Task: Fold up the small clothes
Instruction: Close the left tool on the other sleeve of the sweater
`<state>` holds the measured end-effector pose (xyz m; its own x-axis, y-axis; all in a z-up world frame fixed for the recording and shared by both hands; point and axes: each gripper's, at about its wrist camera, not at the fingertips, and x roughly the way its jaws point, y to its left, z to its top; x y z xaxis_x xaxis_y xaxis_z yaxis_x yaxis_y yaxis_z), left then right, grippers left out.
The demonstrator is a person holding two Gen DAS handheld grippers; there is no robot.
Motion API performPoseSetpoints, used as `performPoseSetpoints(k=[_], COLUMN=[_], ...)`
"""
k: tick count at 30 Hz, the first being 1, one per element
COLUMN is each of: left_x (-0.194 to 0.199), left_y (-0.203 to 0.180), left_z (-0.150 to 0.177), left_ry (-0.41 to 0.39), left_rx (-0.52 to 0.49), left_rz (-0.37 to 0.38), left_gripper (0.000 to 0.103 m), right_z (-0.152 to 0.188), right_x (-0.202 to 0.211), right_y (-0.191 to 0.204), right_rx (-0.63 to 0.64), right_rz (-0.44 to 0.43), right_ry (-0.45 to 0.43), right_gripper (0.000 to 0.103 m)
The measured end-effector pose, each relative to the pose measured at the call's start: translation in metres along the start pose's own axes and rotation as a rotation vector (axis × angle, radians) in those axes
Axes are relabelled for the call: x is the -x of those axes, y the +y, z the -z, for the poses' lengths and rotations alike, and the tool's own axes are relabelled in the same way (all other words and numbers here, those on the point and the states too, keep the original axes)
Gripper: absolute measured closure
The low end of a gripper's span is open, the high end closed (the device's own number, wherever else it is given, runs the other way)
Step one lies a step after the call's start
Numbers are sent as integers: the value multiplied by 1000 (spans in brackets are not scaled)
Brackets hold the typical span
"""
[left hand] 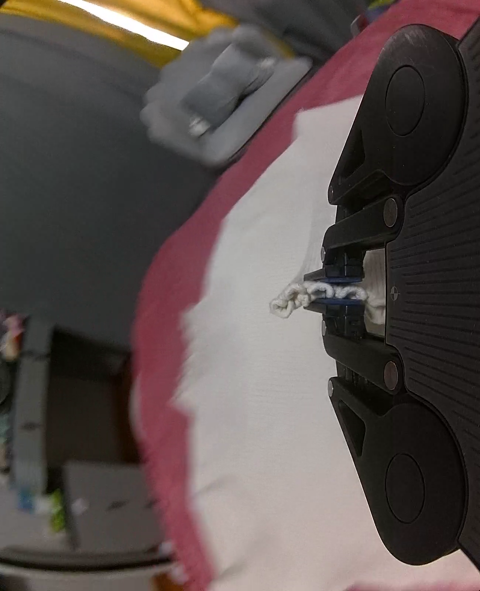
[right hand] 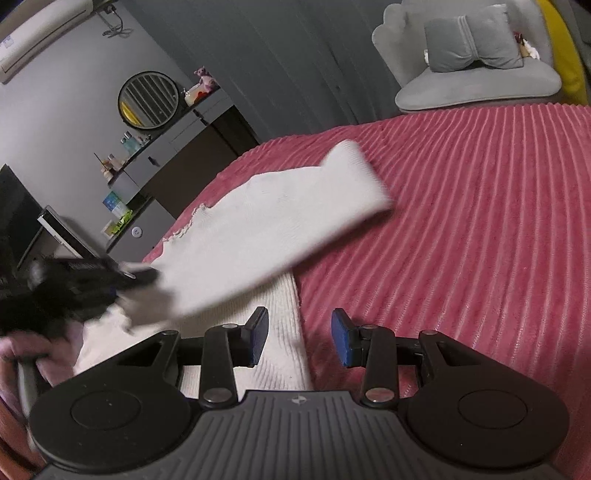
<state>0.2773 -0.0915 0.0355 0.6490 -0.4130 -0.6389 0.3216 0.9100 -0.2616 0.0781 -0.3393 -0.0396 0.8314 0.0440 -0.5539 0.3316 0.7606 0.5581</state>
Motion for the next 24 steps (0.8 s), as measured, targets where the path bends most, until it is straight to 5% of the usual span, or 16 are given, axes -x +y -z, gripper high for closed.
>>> performPoseSetpoints(k=[6, 10, 12, 14, 17, 18, 19, 24], left_x=[7, -7, -8, -9, -12, -14, -16, -12], left_y=[60, 103, 113, 121, 125, 126, 129, 127], left_z=[-15, -3, 4, 7, 9, 9, 10, 6], left_ry=[-67, 25, 34, 45, 58, 57, 63, 11], left_rx=[-26, 91, 131, 151, 170, 176, 177, 143], left_rz=[-238, -219, -196, -154, -108, -111, -121, -116], left_gripper=[93, 80, 59, 55, 59, 79, 88, 91], right_z=[2, -1, -4, -11, -21, -25, -29, -50], right_x=[-2, -6, -9, -11, -18, -23, -27, -55], right_y=[8, 12, 16, 18, 20, 21, 23, 31], right_rx=[37, 49, 43, 10, -52, -72, -82, -172], right_rz=[13, 26, 25, -2, -47, -54, -55, -74], right_ry=[-2, 0, 6, 6, 4, 8, 9, 31], right_gripper=[66, 65, 65, 65, 62, 62, 62, 62])
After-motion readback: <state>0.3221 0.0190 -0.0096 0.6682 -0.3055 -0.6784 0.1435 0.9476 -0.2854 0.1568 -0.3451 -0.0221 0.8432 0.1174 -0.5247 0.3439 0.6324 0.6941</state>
